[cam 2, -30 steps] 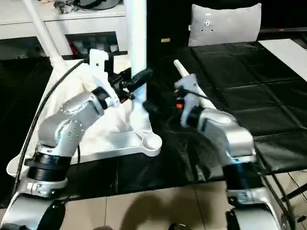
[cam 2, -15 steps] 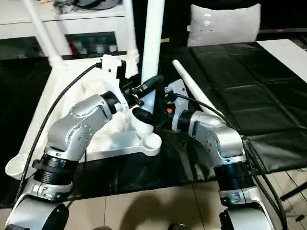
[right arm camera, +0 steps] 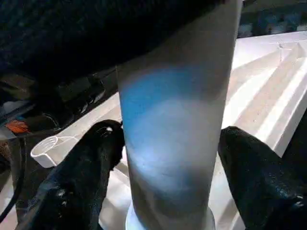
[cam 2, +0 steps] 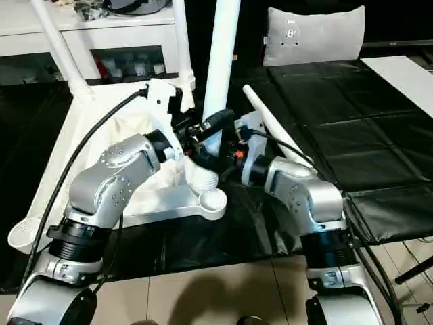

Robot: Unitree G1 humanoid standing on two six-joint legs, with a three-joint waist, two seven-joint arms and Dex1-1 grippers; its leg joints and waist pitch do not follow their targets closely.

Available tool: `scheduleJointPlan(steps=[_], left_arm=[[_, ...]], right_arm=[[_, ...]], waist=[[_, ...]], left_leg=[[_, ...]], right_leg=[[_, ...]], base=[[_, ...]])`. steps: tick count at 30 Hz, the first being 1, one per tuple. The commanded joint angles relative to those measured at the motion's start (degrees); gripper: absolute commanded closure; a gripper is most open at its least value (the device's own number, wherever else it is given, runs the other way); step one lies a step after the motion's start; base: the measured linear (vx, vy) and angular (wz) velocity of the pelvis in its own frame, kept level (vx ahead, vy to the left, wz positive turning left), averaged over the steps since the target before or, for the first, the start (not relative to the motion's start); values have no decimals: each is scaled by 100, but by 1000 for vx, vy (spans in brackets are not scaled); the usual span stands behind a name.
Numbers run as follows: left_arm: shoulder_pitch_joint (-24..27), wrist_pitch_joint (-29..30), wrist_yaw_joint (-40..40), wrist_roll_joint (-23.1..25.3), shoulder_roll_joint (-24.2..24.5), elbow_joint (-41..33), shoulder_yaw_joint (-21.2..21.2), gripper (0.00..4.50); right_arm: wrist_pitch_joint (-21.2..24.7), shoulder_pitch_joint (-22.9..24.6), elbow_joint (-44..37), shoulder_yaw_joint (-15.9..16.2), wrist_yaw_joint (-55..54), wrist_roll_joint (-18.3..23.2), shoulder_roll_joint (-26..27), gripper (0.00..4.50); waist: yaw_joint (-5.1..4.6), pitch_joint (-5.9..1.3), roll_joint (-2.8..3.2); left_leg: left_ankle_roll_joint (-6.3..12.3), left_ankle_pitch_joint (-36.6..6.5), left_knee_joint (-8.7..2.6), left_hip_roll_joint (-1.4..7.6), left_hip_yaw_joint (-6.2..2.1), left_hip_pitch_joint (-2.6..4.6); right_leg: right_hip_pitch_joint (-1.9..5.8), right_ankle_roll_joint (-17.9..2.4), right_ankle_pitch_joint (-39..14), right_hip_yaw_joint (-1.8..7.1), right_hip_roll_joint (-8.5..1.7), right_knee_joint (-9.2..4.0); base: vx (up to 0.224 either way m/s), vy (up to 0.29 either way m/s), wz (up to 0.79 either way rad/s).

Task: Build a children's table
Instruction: Pick table leg

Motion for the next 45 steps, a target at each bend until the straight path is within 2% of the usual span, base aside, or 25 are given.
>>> scheduleJointPlan(steps=[1,3,4,6,9,14,16,17,23,27,28,30,32,35,36,38,40,43,45], left_arm=[[-18,-41,-56,63,23,-106,-12,262],[-19,-42,-64,68,22,-106,-24,262],[-17,-42,-72,71,24,-109,-28,262],[-17,-48,-81,81,19,-106,-32,262],[-18,-42,-88,82,3,-110,-39,262],[9,29,-101,42,-35,-151,-51,262],[15,60,-119,34,-52,-159,-56,262],[10,73,-125,36,-62,-159,-55,262],[10,190,-155,-16,-77,-185,-60,262],[15,224,-106,-72,-127,-205,26,262],[16,257,-132,-120,-136,-218,45,227],[26,344,-183,-252,-169,-297,87,192],[71,416,-329,-397,-176,-452,69,190],[122,435,-419,-523,-218,-566,77,150],[141,456,-447,-632,-271,-615,137,145],[150,479,-477,-728,-306,-644,186,129],[177,594,-627,-1090,-417,-750,344,105],[243,849,-817,-1641,-553,-953,483,83],[264,880,-836,-1680,-558,-988,477,62]], right_arm=[[87,-118,60,-29,32,19,-8,129],[117,-116,71,-16,26,25,-15,159],[131,-111,73,-7,23,27,-12,166],[134,-107,89,9,25,23,-10,168],[134,-113,122,35,36,13,-20,210],[170,-115,158,36,-24,-23,-29,246],[216,-101,179,29,-99,-51,-35,248],[151,-82,177,19,-113,-63,-24,253],[-84,-9,148,49,-316,-231,55,259],[-8,-61,277,58,-446,-293,77,261],[-27,-66,294,75,-443,-314,69,261],[-57,-77,339,84,-413,-321,61,261],[-179,-122,490,26,-494,-366,96,261],[-211,-140,537,-18,-505,-358,120,261],[-204,-141,517,-32,-502,-340,133,261],[-207,-139,506,-30,-494,-335,136,262],[-257,-128,475,-14,-470,-329,148,262],[-299,-82,445,-15,-446,-300,180,262],[-314,-73,447,-10,-444,-295,185,262]], waist=[[4,-460,-139],[7,-460,-143],[5,-462,-159],[9,-462,-153],[3,-462,-169],[0,-462,-161],[1,-464,-159],[3,-464,-132],[-5,-461,-142],[-9,-465,-135],[-6,-464,-140],[-3,-467,-144],[-1,-470,-156],[2,-463,-158],[8,-464,-126],[11,-460,-133],[12,-463,-124],[8,-457,-152],[-5,-450,-154]], left_leg=[[564,79,-346,98,87,-79],[563,79,-346,94,90,-79],[568,81,-343,92,94,-81],[570,101,-344,100,89,-76],[578,115,-344,101,93,-77],[572,111,-341,96,93,-78],[578,120,-340,97,93,-79],[574,122,-337,97,92,-75],[549,81,-342,95,91,-82],[548,81,-340,98,91,-72],[552,78,-340,98,91,-74],[557,96,-339,102,92,-72],[566,102,-341,109,91,-76],[556,140,-343,115,91,-78],[538,122,-340,116,93,-62],[525,76,-345,116,96,-67],[544,84,-335,102,98,-79],[552,39,-341,106,105,-87],[563,-3,-342,107,105,-82]], right_leg=[[468,-377,-1928,285,-284,-388],[466,-378,-1933,284,-283,-387],[468,-371,-1939,284,-282,-391],[464,-369,-1943,286,-286,-385],[465,-385,-1917,289,-286,-378],[466,-370,-1945,287,-282,-384],[467,-382,-1914,287,-281,-381],[465,-386,-1911,285,-282,-385],[468,-374,-1938,280,-280,-386],[465,-390,-1908,282,-280,-387],[466,-397,-1905,282,-279,-385],[467,-424,-1874,287,-286,-374],[465,-473,-1841,289,-294,-363],[463,-509,-1849,297,-298,-366],[457,-522,-1857,296,-295,-368],[466,-526,-1885,297,-299,-375],[475,-525,-1817,297,-293,-367],[483,-567,-1856,293,-294,-374],[477,-545,-1922,290,-285,-379]], base=[[0,0,0],[0,0,0],[0,0,0],[0,0,0],[0,0,0],[0,0,0],[0,0,0],[0,0,0],[0,0,0],[0,0,0],[0,0,0],[0,0,0],[0,0,0],[0,0,0],[0,0,0],[0,0,0],[0,0,0],[0,0,0],[0,0,0]])
